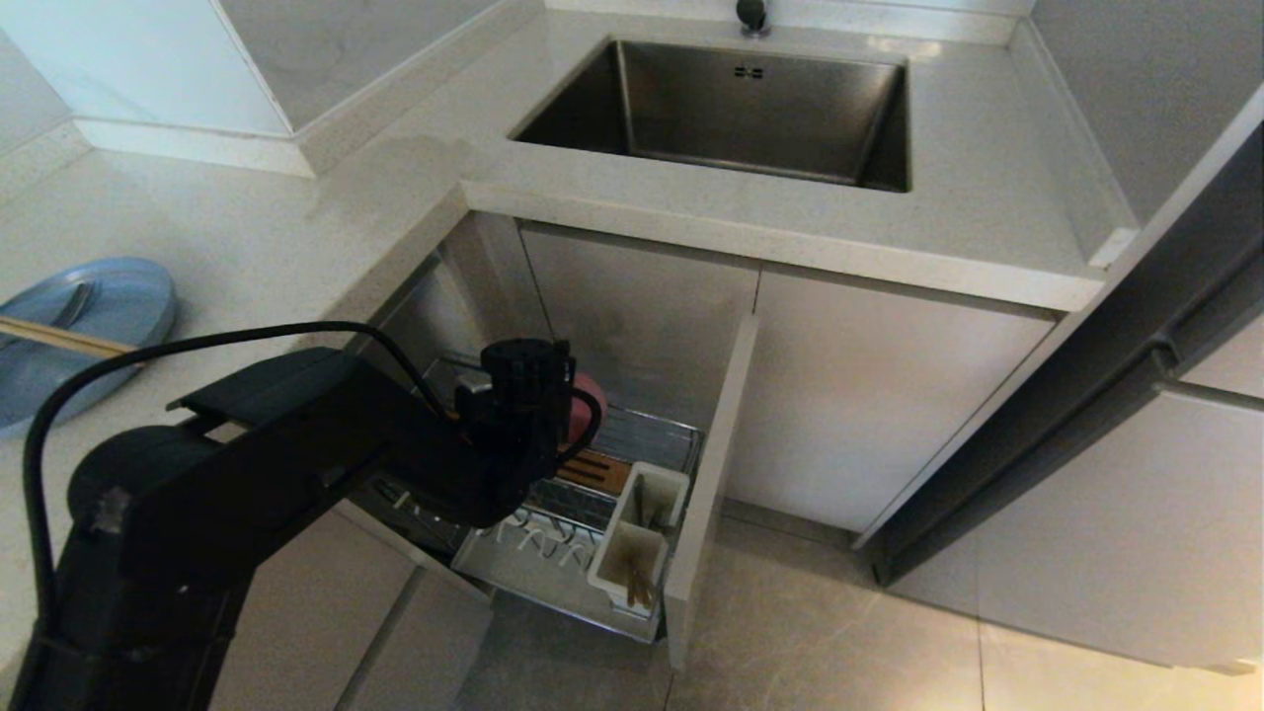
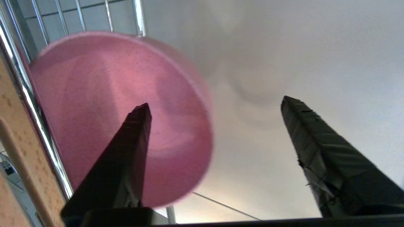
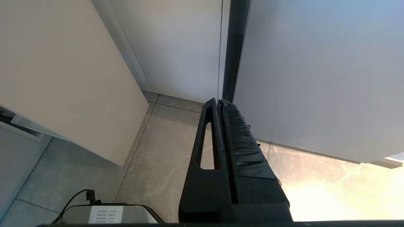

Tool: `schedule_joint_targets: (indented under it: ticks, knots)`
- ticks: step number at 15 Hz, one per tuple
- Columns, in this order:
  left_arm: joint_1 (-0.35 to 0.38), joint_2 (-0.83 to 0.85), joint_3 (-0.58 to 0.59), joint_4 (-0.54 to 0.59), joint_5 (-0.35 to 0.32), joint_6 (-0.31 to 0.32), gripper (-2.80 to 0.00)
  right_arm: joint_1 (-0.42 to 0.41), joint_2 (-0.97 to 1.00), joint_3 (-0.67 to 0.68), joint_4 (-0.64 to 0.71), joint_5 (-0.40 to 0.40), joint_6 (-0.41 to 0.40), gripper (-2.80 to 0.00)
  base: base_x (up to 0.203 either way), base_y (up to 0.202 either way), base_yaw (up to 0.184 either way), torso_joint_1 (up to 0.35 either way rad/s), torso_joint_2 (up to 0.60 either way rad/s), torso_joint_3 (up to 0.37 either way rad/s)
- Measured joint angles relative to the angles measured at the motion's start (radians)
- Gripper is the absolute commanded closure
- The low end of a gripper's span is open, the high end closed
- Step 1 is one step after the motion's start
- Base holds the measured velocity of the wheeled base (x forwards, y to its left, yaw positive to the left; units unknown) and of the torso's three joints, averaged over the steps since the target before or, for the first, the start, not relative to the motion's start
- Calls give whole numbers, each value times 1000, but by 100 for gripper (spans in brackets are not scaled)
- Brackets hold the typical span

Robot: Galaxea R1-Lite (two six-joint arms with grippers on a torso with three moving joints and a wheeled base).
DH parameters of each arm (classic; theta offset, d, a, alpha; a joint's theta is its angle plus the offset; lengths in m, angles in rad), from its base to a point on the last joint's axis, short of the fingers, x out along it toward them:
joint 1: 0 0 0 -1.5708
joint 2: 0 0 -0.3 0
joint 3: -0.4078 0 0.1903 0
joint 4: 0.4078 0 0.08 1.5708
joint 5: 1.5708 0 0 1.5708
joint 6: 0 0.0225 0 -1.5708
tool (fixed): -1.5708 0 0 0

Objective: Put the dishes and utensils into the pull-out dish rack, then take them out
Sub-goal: Pick up the bowl and place it in the cupboard, then pick up the chopsticks and place it in the cupboard

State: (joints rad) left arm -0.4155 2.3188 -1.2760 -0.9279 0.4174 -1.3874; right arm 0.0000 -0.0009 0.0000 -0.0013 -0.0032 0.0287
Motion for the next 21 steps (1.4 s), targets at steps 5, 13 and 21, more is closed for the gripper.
schedule_joint_targets:
  ticks: [5,13,21]
  knots:
    - [-1,-38,20,16,0,2,-280,0,0,0,0,0,0,0,0,0,0,0,0,0]
    - [-23,-178,89,93,49,1,-280,0,0,0,0,0,0,0,0,0,0,0,0,0]
    - [-57,-384,252,110,66,3,0,0,0,0,0,0,0,0,0,0,0,0,0,0]
